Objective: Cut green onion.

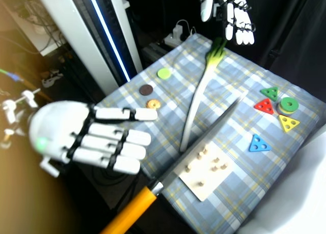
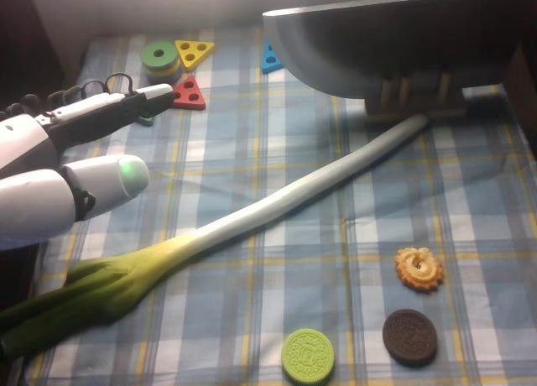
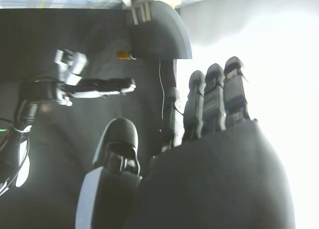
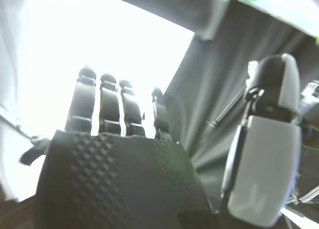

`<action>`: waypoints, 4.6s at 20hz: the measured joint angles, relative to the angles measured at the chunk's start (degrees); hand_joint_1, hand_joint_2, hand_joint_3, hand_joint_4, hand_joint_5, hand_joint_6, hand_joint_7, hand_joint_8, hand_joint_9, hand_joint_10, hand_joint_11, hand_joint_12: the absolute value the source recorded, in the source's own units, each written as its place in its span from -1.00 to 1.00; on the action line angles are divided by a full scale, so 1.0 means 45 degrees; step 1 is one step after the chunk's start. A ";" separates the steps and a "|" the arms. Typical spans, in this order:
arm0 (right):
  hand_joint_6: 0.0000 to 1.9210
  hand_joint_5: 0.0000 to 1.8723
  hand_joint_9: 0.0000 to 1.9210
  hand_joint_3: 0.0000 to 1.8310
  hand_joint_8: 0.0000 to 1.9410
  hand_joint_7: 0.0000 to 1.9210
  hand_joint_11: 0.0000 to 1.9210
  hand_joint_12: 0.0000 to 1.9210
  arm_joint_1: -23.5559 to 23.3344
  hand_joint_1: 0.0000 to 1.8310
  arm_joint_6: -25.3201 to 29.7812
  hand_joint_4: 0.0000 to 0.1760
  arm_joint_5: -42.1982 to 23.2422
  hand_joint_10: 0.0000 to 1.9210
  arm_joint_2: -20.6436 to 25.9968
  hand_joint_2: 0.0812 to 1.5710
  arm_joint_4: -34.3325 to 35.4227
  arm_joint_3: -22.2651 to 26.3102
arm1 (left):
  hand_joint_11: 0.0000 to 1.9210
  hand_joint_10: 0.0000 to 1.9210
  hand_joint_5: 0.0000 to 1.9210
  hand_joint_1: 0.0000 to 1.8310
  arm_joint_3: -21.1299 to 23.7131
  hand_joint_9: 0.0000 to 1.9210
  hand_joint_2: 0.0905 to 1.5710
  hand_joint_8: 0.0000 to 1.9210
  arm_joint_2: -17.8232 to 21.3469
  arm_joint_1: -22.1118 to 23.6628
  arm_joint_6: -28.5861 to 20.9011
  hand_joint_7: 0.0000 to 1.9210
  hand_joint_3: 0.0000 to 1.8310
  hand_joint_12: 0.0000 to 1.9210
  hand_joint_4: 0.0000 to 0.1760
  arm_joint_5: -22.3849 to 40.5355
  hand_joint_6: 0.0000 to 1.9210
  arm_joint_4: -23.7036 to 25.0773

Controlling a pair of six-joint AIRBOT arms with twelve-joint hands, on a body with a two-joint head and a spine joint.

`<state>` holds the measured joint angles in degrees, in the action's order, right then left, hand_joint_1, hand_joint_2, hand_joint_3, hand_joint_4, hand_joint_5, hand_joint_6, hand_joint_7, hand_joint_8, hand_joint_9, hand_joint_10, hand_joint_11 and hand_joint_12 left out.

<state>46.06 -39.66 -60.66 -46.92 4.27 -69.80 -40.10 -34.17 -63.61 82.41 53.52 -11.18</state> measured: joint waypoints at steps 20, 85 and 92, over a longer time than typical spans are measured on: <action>-1.00 -1.00 -1.00 -1.00 -1.00 -1.00 -1.00 -1.00 -0.5081 0.08 -0.2084 1.00 0.9466 -1.00 -0.2404 0.06 -0.2399 -0.3706 | -1.00 -0.99 -0.73 -1.00 -0.0029 -0.91 0.73 -0.99 -0.0233 0.0000 0.0000 -0.82 -1.00 -1.00 0.73 -0.0204 -0.98 0.0151; 1.00 -0.14 0.32 -1.00 1.00 0.15 0.38 1.00 -0.5416 -0.89 -0.2249 -0.48 0.7538 1.00 -0.1190 0.92 -0.3546 -0.1171 | -1.00 -1.00 -1.00 -1.00 -0.0029 -0.99 0.65 -1.00 -0.0646 0.0636 0.0787 -0.97 -1.00 -1.00 -1.00 -0.3133 -1.00 0.1885; 1.00 -0.20 0.21 -1.00 1.00 0.05 0.29 1.00 -0.5411 -0.78 -0.2225 0.77 0.7543 1.00 -0.1190 0.95 -0.3818 -0.1020 | -1.00 -1.00 -1.00 -1.00 -0.0214 -1.00 0.62 -1.00 -0.1676 0.1443 0.3240 -1.00 -1.00 -1.00 -1.00 -0.5061 -1.00 0.1627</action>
<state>21.71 -49.67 -26.72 -52.27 -12.91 -74.39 -41.06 -41.71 -57.12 96.99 30.74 -3.86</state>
